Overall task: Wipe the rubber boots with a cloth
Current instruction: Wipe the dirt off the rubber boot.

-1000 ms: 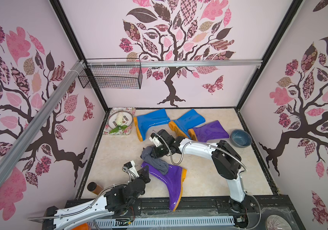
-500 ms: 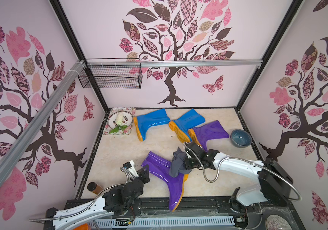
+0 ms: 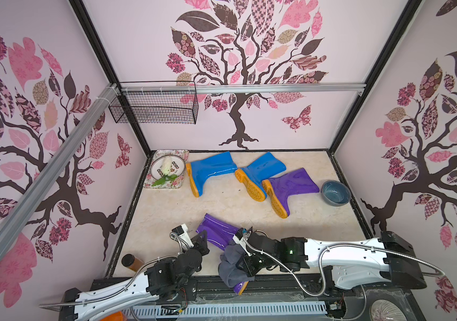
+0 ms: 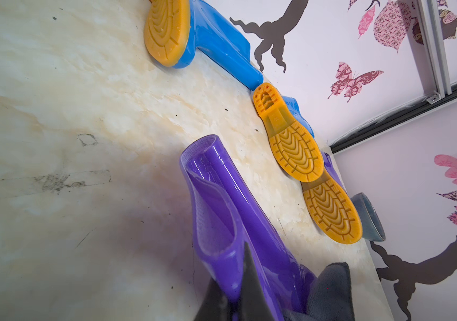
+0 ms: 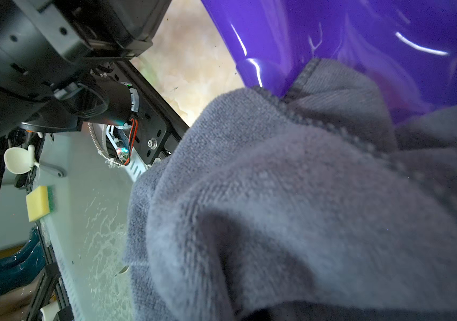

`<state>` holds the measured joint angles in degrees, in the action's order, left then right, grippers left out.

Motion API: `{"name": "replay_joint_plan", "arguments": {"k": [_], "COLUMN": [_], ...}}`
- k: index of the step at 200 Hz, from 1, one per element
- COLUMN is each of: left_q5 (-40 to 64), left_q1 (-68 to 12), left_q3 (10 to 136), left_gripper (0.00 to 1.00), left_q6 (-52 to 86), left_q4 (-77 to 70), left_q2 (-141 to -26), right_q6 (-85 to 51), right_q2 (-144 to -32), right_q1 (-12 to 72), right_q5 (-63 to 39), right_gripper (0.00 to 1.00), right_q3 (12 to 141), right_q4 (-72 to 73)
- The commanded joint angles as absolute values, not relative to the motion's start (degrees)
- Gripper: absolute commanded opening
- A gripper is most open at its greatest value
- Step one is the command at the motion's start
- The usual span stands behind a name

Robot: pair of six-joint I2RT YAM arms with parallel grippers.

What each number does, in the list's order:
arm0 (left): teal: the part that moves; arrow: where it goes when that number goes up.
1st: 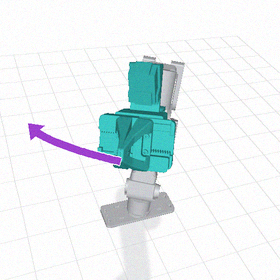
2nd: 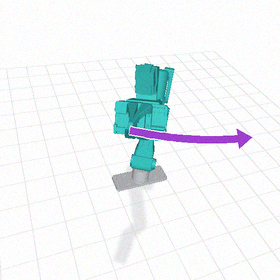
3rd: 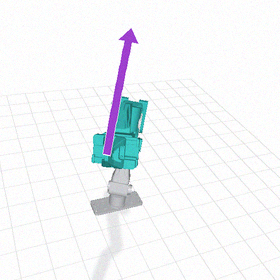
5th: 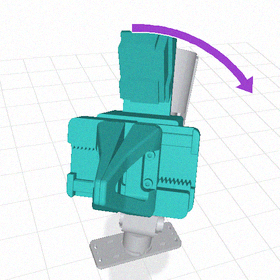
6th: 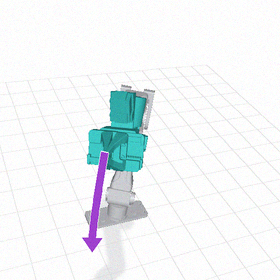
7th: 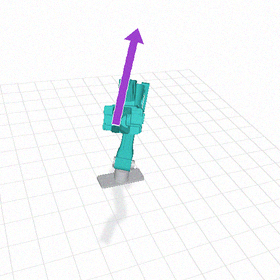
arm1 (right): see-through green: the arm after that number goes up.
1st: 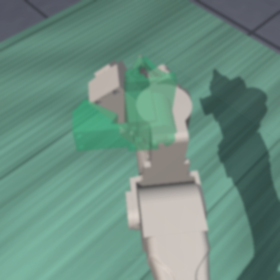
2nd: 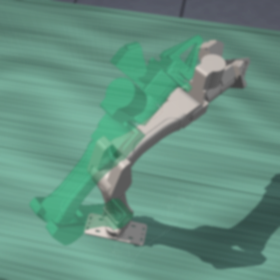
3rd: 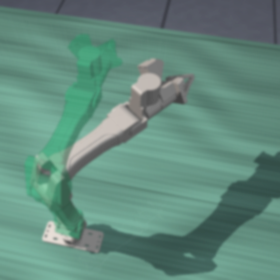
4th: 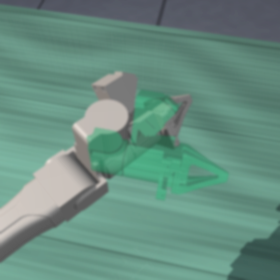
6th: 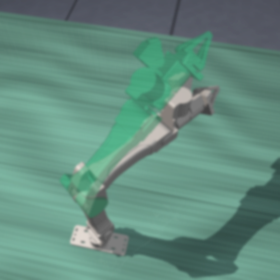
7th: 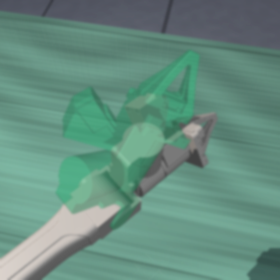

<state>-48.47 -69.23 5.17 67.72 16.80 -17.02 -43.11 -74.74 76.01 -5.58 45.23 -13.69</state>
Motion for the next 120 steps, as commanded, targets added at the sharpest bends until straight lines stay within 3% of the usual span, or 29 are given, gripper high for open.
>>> {"name": "replay_joint_plan", "arguments": {"k": [1,32,53,82,120], "left_q5": [-49.8,-49.5,-49.5,-49.5,-49.3], "left_q1": [-68.8,-68.9,-68.9,-68.9,-68.9], "left_q3": [0.3,0.2,0.2,0.2,0.4], "left_gripper": [0.00,0.00,0.00,0.00,0.00], "left_q6": [67.1,67.4,67.5,67.9,67.5], "left_q4": [25.8,25.6,25.6,25.3,25.0], "left_q2": [-16.2,-16.5,-16.8,-17.2,-18.3], "right_q6": [-43.5,-36.7,-33.0,-31.1,-31.3], "right_q2": [-75.0,-77.1,-83.1,-90.2,-98.9], "right_q1": [70.5,59.0,59.9,68.3,66.6], "right_q5": [-1.0,0.5,-2.0,-4.2,-4.8], "right_gripper": [0.00,0.00,0.00,0.00,0.00], "right_q3": [43.4,43.0,51.7,62.8,73.9], "right_q4": [-14.0,-16.3,-21.3,-16.2,-16.4]}}
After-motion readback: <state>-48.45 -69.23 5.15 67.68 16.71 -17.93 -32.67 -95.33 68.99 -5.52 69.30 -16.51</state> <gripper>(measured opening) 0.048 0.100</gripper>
